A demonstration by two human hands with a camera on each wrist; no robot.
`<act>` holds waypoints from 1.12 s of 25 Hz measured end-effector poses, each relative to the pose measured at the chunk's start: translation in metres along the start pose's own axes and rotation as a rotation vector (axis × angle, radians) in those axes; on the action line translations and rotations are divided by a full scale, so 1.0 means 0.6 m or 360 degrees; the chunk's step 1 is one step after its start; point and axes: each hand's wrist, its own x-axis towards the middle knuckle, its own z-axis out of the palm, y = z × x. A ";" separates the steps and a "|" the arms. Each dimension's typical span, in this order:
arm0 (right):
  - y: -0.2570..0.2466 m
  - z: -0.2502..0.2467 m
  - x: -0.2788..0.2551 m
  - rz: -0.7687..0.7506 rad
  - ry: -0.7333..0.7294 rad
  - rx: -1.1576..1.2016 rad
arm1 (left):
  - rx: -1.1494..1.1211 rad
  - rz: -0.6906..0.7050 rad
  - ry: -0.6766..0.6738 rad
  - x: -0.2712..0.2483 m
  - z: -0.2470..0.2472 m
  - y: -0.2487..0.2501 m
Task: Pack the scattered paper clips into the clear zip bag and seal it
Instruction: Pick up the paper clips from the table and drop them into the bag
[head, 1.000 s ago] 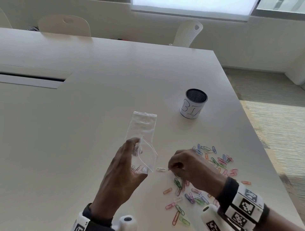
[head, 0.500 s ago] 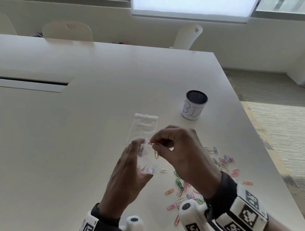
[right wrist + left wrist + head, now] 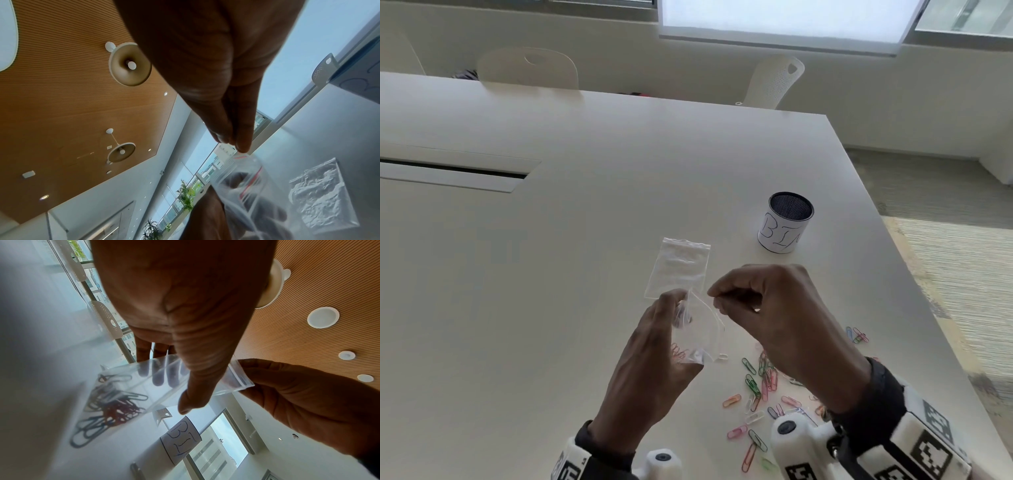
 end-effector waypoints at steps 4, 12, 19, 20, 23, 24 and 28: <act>0.059 -0.045 0.006 0.0134 0.0084 -0.0119 | -0.0025 0.0007 -0.0020 0.004 0.002 0.006; 0.208 -0.097 -0.009 0.0580 -0.0287 -0.0764 | -0.0002 0.0030 -0.0076 0.014 0.011 0.007; 0.202 -0.052 -0.028 0.0563 -0.0622 -0.0933 | 0.0002 0.0054 -0.0111 0.020 0.019 0.014; 0.196 -0.047 -0.030 0.0543 -0.0633 -0.0929 | 0.0004 0.0054 -0.0116 0.020 0.021 0.015; 0.183 -0.035 -0.037 0.0470 -0.0658 -0.0942 | 0.0010 0.0064 -0.0130 0.022 0.026 0.014; 0.181 -0.031 -0.039 0.0450 -0.0635 -0.0930 | 0.0011 0.0062 -0.0136 0.022 0.027 0.015; 0.180 -0.019 -0.046 0.0391 -0.0480 -0.0845 | 0.0003 0.0063 -0.0151 0.021 0.031 0.019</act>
